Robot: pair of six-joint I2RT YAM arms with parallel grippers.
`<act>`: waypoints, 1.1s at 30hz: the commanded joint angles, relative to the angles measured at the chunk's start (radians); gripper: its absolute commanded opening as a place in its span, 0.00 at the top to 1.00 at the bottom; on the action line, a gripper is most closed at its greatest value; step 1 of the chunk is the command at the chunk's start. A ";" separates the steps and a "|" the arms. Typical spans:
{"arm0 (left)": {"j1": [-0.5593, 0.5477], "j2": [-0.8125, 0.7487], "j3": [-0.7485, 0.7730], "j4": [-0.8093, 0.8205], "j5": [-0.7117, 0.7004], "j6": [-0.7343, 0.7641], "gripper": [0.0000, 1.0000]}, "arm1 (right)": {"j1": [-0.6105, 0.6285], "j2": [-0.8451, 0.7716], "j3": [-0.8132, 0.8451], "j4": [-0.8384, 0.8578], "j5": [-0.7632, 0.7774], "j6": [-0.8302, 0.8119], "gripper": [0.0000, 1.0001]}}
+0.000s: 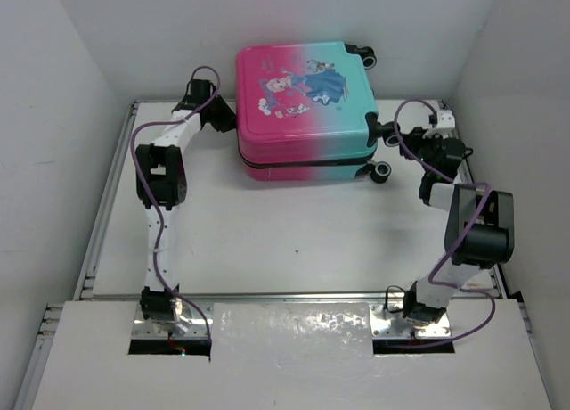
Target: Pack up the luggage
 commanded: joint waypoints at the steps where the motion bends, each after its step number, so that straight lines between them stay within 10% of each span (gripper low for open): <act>1: 0.085 0.081 0.118 0.034 -0.051 -0.030 1.00 | 0.007 -0.090 -0.109 0.001 -0.088 0.067 0.60; 10: 0.137 0.204 0.364 -0.002 -0.015 -0.032 1.00 | 0.208 -0.193 -0.264 -0.040 -0.121 0.037 0.37; 33: 0.138 0.187 0.289 0.023 -0.002 0.008 1.00 | 0.285 -0.108 -0.076 -0.231 -0.120 -0.291 0.31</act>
